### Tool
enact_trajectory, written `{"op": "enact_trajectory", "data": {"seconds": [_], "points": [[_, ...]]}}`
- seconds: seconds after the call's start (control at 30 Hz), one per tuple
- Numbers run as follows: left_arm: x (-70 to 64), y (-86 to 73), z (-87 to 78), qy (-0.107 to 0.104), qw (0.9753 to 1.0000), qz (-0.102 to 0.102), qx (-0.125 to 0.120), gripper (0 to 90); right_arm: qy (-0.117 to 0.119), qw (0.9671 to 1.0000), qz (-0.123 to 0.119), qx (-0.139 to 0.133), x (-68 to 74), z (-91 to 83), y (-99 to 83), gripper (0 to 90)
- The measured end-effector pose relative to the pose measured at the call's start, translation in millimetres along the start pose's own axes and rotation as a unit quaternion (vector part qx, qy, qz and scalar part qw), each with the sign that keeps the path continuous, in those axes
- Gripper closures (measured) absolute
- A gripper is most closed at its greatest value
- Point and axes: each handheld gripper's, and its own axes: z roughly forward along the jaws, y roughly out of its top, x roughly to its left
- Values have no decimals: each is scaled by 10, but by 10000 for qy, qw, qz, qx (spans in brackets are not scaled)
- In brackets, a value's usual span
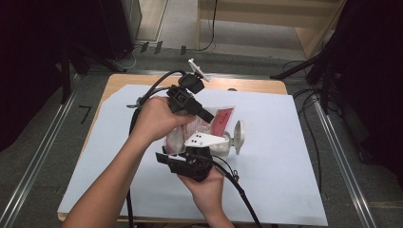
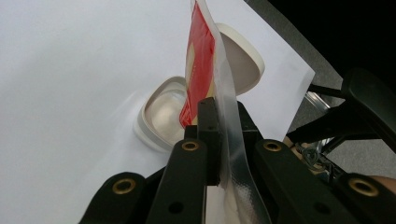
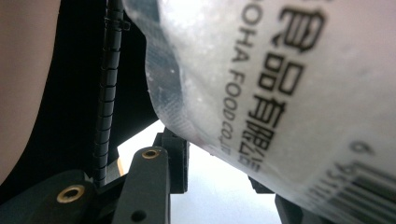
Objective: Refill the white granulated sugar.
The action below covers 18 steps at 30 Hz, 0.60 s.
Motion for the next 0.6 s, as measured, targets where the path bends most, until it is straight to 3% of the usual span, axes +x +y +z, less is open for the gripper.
{"op": "enact_trajectory", "data": {"seconds": [0.6], "points": [[12,-32,-8,-16,10000,50,-58,898,-30,10000,-43,19,19,17,-12,659]]}}
